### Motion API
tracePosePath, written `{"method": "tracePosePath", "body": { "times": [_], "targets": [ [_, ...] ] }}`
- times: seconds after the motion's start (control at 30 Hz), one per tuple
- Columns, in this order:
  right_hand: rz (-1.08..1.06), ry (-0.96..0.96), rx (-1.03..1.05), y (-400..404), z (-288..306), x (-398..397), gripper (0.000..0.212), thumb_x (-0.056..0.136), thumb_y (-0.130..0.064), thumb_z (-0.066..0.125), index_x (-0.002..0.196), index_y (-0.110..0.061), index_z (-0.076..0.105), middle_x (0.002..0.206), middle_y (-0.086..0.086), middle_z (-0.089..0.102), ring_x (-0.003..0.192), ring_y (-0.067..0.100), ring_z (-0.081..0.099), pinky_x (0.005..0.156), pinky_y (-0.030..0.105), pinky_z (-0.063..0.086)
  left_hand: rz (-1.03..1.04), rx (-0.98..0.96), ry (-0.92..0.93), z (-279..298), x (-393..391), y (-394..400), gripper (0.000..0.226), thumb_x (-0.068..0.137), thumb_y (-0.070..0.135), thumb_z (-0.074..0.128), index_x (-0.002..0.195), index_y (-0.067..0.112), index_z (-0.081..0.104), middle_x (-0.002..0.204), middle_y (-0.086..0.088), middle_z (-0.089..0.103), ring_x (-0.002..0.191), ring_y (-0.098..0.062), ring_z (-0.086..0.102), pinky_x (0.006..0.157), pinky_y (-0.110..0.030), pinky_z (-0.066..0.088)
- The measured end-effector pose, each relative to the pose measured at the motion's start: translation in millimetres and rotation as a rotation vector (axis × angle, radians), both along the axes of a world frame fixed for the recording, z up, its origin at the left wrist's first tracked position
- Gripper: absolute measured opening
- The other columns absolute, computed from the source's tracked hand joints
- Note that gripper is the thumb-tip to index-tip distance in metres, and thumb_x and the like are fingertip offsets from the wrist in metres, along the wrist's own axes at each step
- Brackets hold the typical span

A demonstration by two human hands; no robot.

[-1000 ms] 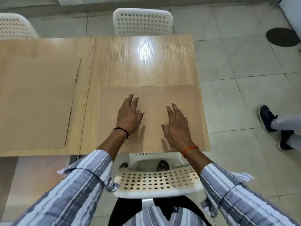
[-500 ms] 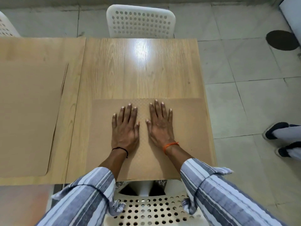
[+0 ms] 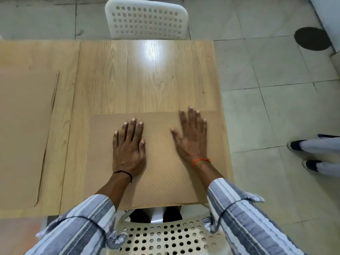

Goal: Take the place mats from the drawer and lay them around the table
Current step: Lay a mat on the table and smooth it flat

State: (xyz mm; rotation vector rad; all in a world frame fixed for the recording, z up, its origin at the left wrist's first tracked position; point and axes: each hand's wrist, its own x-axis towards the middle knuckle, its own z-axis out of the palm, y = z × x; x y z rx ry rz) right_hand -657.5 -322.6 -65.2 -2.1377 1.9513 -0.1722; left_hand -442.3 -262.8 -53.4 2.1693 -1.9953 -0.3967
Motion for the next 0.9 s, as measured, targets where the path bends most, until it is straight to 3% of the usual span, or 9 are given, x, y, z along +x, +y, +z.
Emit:
{"method": "tracePosePath", "body": {
  "times": [0.27, 0.4, 0.5, 0.57, 0.73, 0.9],
  "targets": [
    [-0.299, 0.064, 0.048, -2.1, 4.3, -84.9, 0.079, 0.096, -0.063, 0.019, 0.158, -0.017, 0.004, 0.166, 0.009, -0.003, 0.153, 0.028, 0.0, 0.121, 0.056, 0.011, -0.008, 0.015, -0.039, -2.2, -0.4, -0.1, 0.063, 0.098, 0.045, 0.026, 0.156, 0.031, 0.007, 0.164, 0.006, 0.002, 0.151, -0.017, 0.001, 0.121, -0.047, 0.007],
    [-0.108, 0.015, 0.004, 55.4, 18.9, -29.9, 0.079, 0.098, -0.053, 0.033, 0.158, -0.013, 0.0, 0.166, 0.009, -0.007, 0.153, 0.027, -0.007, 0.123, 0.051, 0.003, -0.009, 0.014, -0.059, -4.0, -0.2, 0.3, 0.063, 0.097, 0.045, 0.028, 0.155, 0.03, 0.009, 0.164, 0.006, 0.004, 0.151, -0.019, 0.004, 0.12, -0.048, 0.008],
    [0.13, -0.038, 0.055, 110.1, 15.5, 33.6, 0.078, 0.097, -0.052, 0.038, 0.158, -0.017, 0.004, 0.166, 0.008, -0.007, 0.153, 0.026, -0.007, 0.122, 0.053, 0.006, -0.011, 0.005, -0.049, -2.7, -0.6, 0.0, 0.062, 0.097, 0.044, 0.029, 0.155, 0.03, 0.011, 0.164, 0.005, 0.006, 0.151, -0.02, 0.006, 0.12, -0.048, 0.008],
    [0.168, -0.018, 0.098, 132.7, 10.8, 47.0, 0.074, 0.099, -0.052, 0.036, 0.158, -0.023, 0.003, 0.166, 0.005, -0.008, 0.153, 0.024, -0.009, 0.122, 0.053, 0.008, -0.016, 0.009, -0.048, -2.0, -0.8, 1.3, 0.062, 0.097, 0.042, 0.029, 0.155, 0.031, 0.011, 0.164, 0.005, 0.006, 0.151, -0.02, 0.006, 0.12, -0.049, 0.008],
    [-0.05, 0.059, 0.077, 128.3, 11.5, -12.3, 0.07, 0.1, -0.054, 0.031, 0.158, -0.025, 0.005, 0.166, 0.004, -0.008, 0.153, 0.024, -0.01, 0.123, 0.051, 0.004, -0.018, 0.008, -0.036, -0.9, -2.6, 2.0, 0.061, 0.098, 0.038, 0.033, 0.155, 0.031, 0.012, 0.164, 0.004, 0.007, 0.151, -0.021, 0.006, 0.12, -0.048, 0.007],
    [-0.203, 0.104, 0.088, 127.4, 6.1, -78.7, 0.073, 0.099, -0.058, 0.028, 0.158, -0.023, 0.005, 0.166, 0.002, -0.003, 0.153, 0.024, -0.005, 0.121, 0.055, 0.01, -0.013, 0.009, -0.05, -1.2, -1.9, 2.6, 0.061, 0.098, 0.039, 0.031, 0.155, 0.031, 0.012, 0.164, 0.004, 0.008, 0.15, -0.023, 0.007, 0.12, -0.05, 0.008]
  ]
}}
